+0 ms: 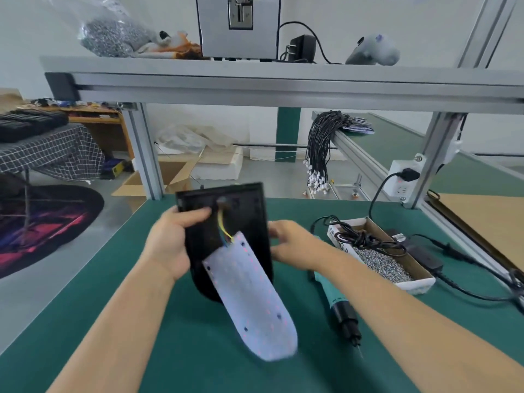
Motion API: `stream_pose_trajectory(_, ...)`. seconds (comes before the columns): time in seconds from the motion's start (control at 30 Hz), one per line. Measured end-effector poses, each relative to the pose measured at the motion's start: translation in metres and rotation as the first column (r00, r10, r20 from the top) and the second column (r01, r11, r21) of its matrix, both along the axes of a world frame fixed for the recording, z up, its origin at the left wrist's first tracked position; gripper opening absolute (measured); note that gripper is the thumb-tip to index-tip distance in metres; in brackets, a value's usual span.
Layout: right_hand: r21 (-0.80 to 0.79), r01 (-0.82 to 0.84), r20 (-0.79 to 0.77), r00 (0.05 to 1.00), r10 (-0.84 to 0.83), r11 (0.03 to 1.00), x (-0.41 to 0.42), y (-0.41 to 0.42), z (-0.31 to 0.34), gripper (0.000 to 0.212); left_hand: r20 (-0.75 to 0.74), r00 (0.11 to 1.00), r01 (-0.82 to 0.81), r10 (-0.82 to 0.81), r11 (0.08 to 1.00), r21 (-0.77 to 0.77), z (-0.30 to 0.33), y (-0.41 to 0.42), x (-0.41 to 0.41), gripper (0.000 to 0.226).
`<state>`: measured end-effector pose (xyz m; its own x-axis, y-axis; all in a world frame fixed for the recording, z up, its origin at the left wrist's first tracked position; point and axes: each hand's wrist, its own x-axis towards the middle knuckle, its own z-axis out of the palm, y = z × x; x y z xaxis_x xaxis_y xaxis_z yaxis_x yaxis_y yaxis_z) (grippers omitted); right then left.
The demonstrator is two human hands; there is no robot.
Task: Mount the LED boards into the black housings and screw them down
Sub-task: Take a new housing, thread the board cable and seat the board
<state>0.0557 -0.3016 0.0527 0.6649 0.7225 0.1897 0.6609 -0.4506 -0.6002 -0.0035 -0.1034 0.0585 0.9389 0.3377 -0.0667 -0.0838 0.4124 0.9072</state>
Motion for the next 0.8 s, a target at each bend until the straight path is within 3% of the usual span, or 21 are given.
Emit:
stream_pose_trajectory(0.1, 0.118, 0.187, -0.157, 0.973, -0.168, 0.975, 0.0, -0.032, -0.008, 0.016, -0.088, 0.975, -0.201, 0.203, 0.979, 0.033, -0.008, 0.032, 0.008, 0.025)
stream_pose_trajectory(0.2, 0.072, 0.217, -0.308, 0.933, -0.185, 0.974, -0.021, -0.068, -0.01, 0.021, -0.197, 0.932, -0.317, 0.304, 0.947, -0.04, -0.024, 0.05, 0.008, 0.015)
stream_pose_trajectory(0.27, 0.054, 0.178, -0.324, 0.934, -0.151, 0.983, -0.033, -0.084, -0.015, 0.008, -0.196, 0.916, -0.372, 0.35, 0.924, -0.09, -0.035, 0.051, 0.006, 0.021)
stream_pose_trajectory(0.33, 0.002, 0.082, -0.439, 0.895, -0.072, 0.997, -0.045, -0.094, -0.016, 0.003, -0.198, 0.917, -0.375, 0.346, 0.918, -0.132, -0.041, 0.042, 0.003, 0.025)
stream_pose_trajectory(0.43, -0.155, -0.143, -0.679, 0.734, 0.0, 0.978, -0.058, -0.098, -0.017, 0.009, -0.275, 0.917, -0.314, 0.288, 0.948, -0.055, -0.041, 0.019, 0.005, 0.019)
stream_pose_trajectory(0.47, -0.234, -0.19, -0.672, 0.74, -0.017, 0.953, -0.059, -0.098, -0.016, 0.012, -0.286, 0.92, -0.28, 0.267, 0.96, -0.003, -0.039, 0.012, 0.006, 0.019)
stream_pose_trajectory(0.5, -0.321, -0.196, -0.592, 0.805, -0.035, 0.926, -0.057, -0.099, -0.016, 0.016, -0.286, 0.923, -0.254, 0.256, 0.966, 0.046, -0.036, 0.007, 0.008, 0.018)
stream_pose_trajectory(0.57, -0.4, -0.05, -0.342, 0.935, -0.099, 0.915, -0.049, -0.098, -0.015, 0.022, -0.259, 0.939, -0.202, 0.228, 0.972, 0.12, -0.034, 0.001, 0.011, 0.019)
stream_pose_trajectory(0.6, -0.33, 0.077, -0.272, 0.946, -0.173, 0.941, -0.046, -0.093, -0.01, 0.025, -0.239, 0.947, -0.184, 0.214, 0.972, 0.143, -0.032, -0.002, 0.012, 0.019)
stream_pose_trajectory(0.67, -0.058, 0.327, -0.358, 0.875, -0.325, 0.943, -0.039, -0.077, 0.007, 0.041, -0.196, 0.959, -0.171, 0.207, 0.968, 0.185, -0.029, -0.007, 0.014, 0.018)
stream_pose_trajectory(0.73, 0.072, 0.394, -0.582, 0.763, -0.282, 0.916, -0.029, -0.056, 0.026, 0.065, -0.165, 0.966, -0.156, 0.197, 0.96, 0.232, -0.026, -0.013, 0.015, 0.018)
stream_pose_trajectory(0.8, 0.039, 0.345, -0.672, 0.703, -0.231, 0.938, -0.021, -0.037, 0.04, 0.077, -0.124, 0.976, -0.142, 0.181, 0.952, 0.271, -0.022, -0.02, 0.015, 0.02)
